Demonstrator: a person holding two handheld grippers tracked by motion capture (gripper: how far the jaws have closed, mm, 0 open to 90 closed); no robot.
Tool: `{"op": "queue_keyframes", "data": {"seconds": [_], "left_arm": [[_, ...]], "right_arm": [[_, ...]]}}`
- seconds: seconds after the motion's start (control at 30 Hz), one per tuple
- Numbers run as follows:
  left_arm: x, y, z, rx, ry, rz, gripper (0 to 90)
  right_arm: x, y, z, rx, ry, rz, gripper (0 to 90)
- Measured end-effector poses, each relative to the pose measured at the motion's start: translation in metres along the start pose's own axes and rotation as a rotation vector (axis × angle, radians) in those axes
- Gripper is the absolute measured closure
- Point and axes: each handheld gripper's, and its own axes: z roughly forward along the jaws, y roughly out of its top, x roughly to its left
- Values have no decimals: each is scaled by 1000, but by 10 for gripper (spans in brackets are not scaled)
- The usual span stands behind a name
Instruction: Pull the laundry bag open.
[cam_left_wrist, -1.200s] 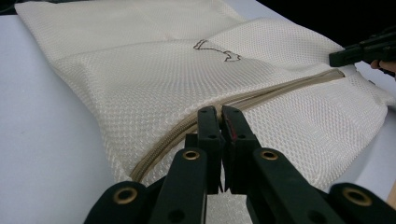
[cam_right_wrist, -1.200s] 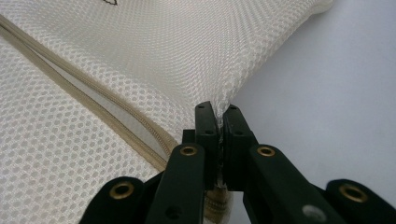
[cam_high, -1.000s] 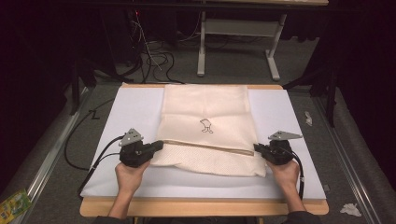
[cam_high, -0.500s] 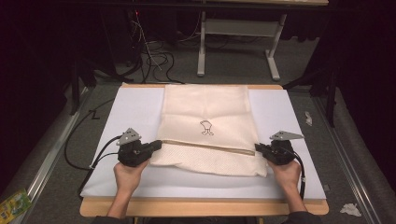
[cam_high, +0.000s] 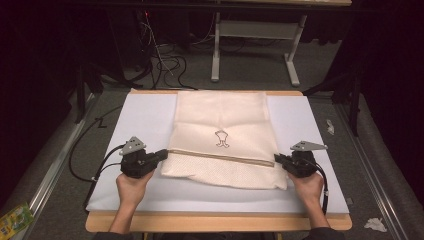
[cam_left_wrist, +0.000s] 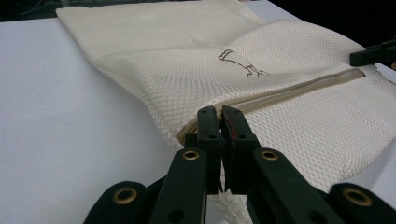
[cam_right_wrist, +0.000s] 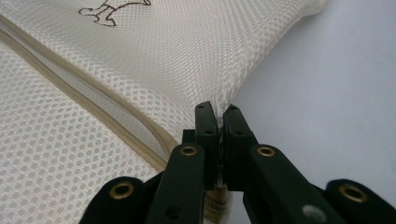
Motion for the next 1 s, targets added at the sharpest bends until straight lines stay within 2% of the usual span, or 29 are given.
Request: {"op": "queue_keyframes", "data": {"seconds": [0.03, 0.13, 0.23, 0.3, 0.33, 0.5, 0.7, 1.0], "left_arm": [[1, 1, 1, 8, -4, -6, 870], [1, 2, -1, 6, -8, -21, 870], [0, -1, -3, 13, 7, -3, 870], [3, -4, -1, 24, 4, -12, 870], [3, -4, 0, 30, 8, -9, 870], [3, -4, -3, 31, 21, 2, 870], [7, -7, -5, 33, 11, -2, 870], [14, -13, -6, 36, 1, -22, 870]], "right_arm": [[0, 1, 0, 1, -2, -6, 883], [-3, 2, -3, -18, 13, 19, 883], [1, 2, -3, -5, 9, -1, 883], [0, 2, -4, -12, 12, -2, 883], [-1, 3, -3, -15, 14, 11, 883], [-1, 5, -2, -12, 18, 16, 883], [-2, 7, -7, -10, 3, 7, 884], [0, 7, -3, 7, 4, 11, 884]]}}
